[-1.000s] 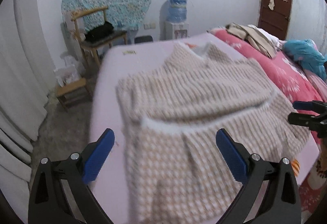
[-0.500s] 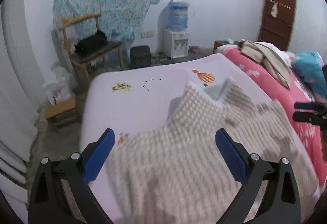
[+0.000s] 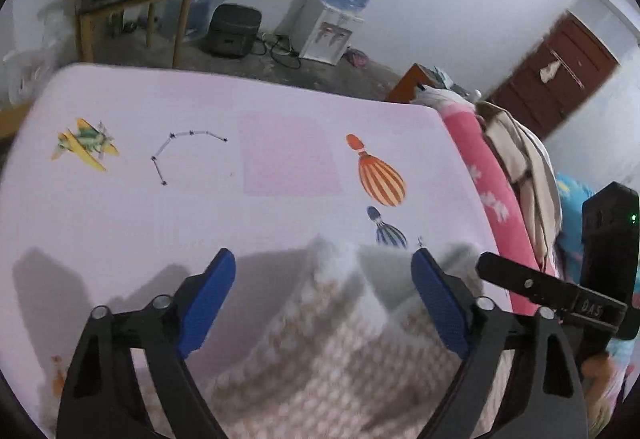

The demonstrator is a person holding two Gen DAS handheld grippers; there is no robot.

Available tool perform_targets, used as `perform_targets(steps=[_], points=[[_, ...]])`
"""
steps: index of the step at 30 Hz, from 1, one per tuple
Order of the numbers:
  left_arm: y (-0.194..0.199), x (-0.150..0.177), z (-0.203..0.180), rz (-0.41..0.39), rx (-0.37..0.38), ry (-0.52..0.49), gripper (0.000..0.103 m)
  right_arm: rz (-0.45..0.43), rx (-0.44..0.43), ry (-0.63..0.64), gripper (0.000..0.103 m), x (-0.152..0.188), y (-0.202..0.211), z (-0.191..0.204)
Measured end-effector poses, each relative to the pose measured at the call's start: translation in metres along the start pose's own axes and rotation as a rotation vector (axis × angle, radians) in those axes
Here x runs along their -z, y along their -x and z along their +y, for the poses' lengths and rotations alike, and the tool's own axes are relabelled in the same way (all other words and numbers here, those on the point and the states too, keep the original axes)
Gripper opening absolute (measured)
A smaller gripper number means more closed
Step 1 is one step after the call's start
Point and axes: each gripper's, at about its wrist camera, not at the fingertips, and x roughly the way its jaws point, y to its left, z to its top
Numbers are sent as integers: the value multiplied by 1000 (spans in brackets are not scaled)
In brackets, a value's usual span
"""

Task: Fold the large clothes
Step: 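Pinch the coat's white-trimmed edge with the left tool while the right tool pinches beside it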

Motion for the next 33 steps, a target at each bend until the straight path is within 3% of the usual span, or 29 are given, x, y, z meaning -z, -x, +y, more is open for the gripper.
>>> perform_targets(steps=[3,5,6,8,9,16,24,30,33], points=[[-14,-2,5,24,-24,24,62,40,5,-9,58,-4,-16,0],[-23,-3,5,48,-32,18,46,63,24,5,43,-3,-21,4],[-24,-3,5,56,-26,20,41,65,38,19,25,-2,-22,7],[-20,-4,5,59,6,19,20,60,48,43,16,-1,-18,11],[-15,-3,0,55,14,1,16,47,54,69,12,2,-12,16],[44,14,-40,-3,1,-234,11,-10,65,236,10,30,39,39],[118,98,-68,6,15,-475,11,-17,90,419,11,101,87,55],[110,169,-61,67,-37,-562,11,52,167,531,21,170,82,46],[101,183,-51,79,-47,-549,11,15,122,537,24,179,103,46]])
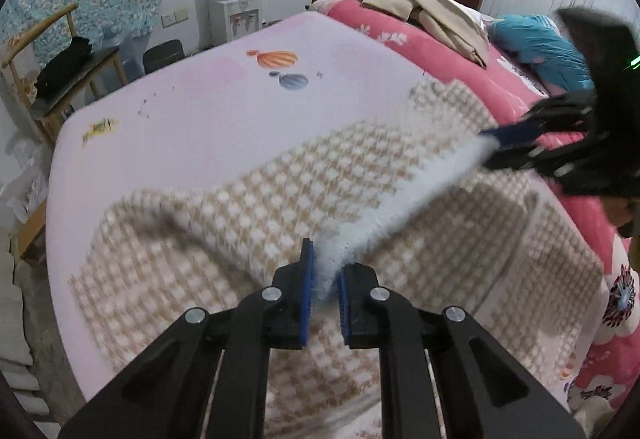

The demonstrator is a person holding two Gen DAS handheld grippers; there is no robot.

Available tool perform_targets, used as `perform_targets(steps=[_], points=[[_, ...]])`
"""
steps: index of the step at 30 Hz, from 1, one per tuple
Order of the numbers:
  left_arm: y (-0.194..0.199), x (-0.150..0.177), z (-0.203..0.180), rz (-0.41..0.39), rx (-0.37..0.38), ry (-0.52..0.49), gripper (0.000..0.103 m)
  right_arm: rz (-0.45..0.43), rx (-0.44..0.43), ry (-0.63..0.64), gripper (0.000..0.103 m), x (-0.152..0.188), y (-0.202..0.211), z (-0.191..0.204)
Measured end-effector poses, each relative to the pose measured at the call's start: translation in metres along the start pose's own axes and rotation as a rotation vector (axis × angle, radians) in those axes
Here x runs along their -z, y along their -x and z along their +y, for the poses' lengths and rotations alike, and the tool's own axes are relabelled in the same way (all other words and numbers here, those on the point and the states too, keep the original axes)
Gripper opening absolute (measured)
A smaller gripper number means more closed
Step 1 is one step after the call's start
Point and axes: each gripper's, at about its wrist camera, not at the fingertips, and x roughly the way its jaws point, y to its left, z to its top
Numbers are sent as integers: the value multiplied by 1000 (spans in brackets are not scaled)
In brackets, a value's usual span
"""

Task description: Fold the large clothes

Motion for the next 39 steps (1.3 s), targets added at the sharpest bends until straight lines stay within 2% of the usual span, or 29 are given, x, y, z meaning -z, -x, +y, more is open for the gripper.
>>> perform_targets(steps=[3,6,8,10,13,15,18,20,23,25,28,30,31,33,36,38,39], points=[[0,1,4,-6,24,43,12,-133,-101,-59,27,-14,31,-3],[-1,-1,6,0,32,65,12,-168,-172,-127,27,-33,27,-5],[1,-2,7,2,31,68,13,-127,-212,-159,28,-45,0,-4],[6,2,8,0,33,69,14,-28,-225,-190,24,-46,-42,-3],[20,14,16,7,58,83,17,98,-242,-243,24,-21,-81,-3],[31,22,20,2,74,93,17,80,-252,-232,24,-9,-78,-3],[55,24,26,-62,94,86,17,106,-252,-215,24,-5,-63,-3],[64,15,29,-112,109,91,17,83,-261,-209,24,-5,-46,-3],[60,-9,28,-159,104,104,17,-22,-200,-198,24,-26,-24,-12],[40,-28,21,-145,111,104,18,-47,-155,-210,24,-41,-30,-18],[-8,-44,11,-67,36,82,18,-15,-67,-184,24,-54,-58,-15],[-39,-40,15,24,-48,71,18,40,-4,-147,21,-46,-79,-17],[-44,-35,20,38,-43,84,18,38,-2,-126,21,-37,-78,-19],[-36,-22,33,13,-7,110,18,32,9,-83,20,-22,-70,-20],[-23,-5,45,24,-17,103,18,50,30,-55,21,1,-53,-37],[-12,-1,44,16,-41,82,18,67,69,-81,31,6,-46,-43],[-4,-2,41,-2,-66,65,18,60,74,-86,31,7,-41,-44]])
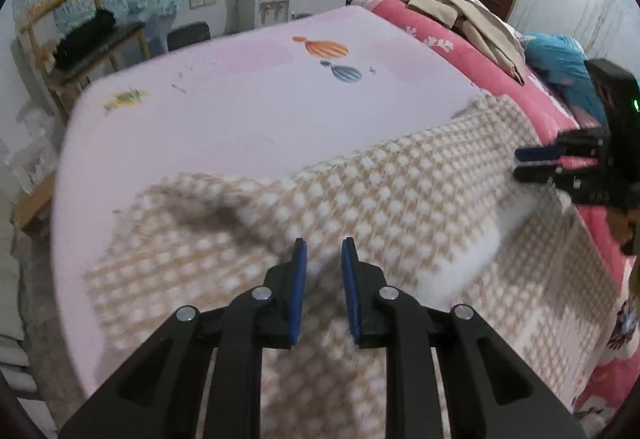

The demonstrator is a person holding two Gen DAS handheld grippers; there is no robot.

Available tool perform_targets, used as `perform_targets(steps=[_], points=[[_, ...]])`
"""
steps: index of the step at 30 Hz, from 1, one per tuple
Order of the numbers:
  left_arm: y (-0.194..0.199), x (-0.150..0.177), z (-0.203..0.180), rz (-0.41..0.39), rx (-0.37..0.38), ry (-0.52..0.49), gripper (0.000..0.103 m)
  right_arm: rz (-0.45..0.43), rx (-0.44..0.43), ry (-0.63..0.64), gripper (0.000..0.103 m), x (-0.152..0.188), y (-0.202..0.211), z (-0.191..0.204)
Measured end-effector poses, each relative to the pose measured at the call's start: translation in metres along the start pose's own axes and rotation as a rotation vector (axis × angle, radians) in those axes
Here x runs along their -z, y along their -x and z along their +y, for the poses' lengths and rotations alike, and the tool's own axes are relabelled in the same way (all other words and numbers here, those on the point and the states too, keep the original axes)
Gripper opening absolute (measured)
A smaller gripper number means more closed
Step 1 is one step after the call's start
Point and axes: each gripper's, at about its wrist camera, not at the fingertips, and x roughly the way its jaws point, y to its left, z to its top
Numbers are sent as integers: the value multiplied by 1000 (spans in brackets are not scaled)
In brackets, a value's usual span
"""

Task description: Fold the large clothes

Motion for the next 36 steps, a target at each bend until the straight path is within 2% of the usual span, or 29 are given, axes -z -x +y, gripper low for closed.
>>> perform_targets(steps=[1,3,5,7,10,12,17,20,23,26,28,29,32,34,36], points=[[5,-1,-4,-21,-2,-13,18,-24,-8,1,31,-2,8,1],[18,-10,-16,-80,42,-38,18,-68,-41,-5,31,-10,22,11],[16,-18,-30,-89,63,-58,18,-94,-88,17,31,-20,21,30],[2,-22,-49,-43,69,-92,18,-75,-102,68,31,-22,10,53],[-32,-5,-69,75,-21,-167,18,7,-65,122,30,-11,-20,72],[-24,8,-70,39,-24,-188,18,-25,-39,143,30,4,-20,73],[5,19,-54,24,10,-136,19,13,-52,84,31,22,9,63],[23,9,-60,-44,37,-142,21,-65,-80,72,37,13,36,71],[23,-4,-64,-77,14,-128,25,-119,-80,59,44,-5,38,81],[3,-8,-60,-39,-21,-85,25,-91,-79,41,44,-17,14,87],[-13,1,-55,22,-82,-87,25,-39,-48,26,44,-13,-8,89],[-16,9,-51,39,-85,-92,25,-16,-47,20,44,-5,-15,85],[0,21,-41,12,-60,-87,25,-17,-45,40,44,13,-8,82],[14,22,-39,-11,-45,-81,26,9,-51,6,44,21,4,75],[28,18,-42,-58,-30,-88,27,-16,-48,-20,45,20,18,67]])
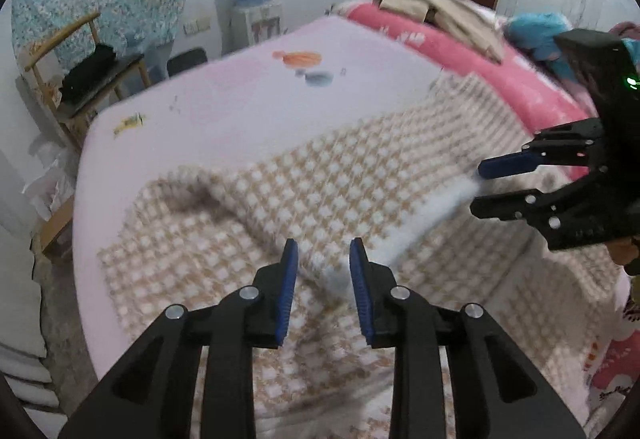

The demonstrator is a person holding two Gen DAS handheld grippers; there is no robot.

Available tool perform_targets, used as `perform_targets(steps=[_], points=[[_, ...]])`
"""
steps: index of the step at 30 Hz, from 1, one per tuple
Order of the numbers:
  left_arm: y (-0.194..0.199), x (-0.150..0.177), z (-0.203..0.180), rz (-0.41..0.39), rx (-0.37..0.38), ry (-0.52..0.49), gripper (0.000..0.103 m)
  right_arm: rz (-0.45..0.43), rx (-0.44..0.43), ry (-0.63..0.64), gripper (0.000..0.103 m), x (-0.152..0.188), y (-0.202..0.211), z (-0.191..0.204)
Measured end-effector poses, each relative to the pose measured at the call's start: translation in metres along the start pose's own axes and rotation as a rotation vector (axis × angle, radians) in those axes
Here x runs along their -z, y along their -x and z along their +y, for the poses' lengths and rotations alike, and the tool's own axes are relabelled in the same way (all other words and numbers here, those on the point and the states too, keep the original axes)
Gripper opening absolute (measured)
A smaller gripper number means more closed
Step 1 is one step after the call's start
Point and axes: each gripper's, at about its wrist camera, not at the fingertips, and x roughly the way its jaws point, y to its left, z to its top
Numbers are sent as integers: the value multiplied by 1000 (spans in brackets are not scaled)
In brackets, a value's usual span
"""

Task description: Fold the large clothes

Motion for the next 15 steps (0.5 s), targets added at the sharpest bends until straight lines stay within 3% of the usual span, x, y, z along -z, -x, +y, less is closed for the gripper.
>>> perform_targets(steps=[4,8,9,12,15], points=[[-2,-13,-6,-18,0,24,36,-84,22,-33,48,-18,14,-10],[-44,-8,-11,105,-71,31,43,-6,45,-63,48,-14,-22,-20],[-47,-4,-10,102,-66,43,43,-8,40,-65,48,-11,-26,-21],[-34,1,-6,112,-69,84,52,-24,24,-84,50,7,-7,-22],[-11,12,-6,110,-47,86,59,-35,-33,-132,60,26,17,-26]])
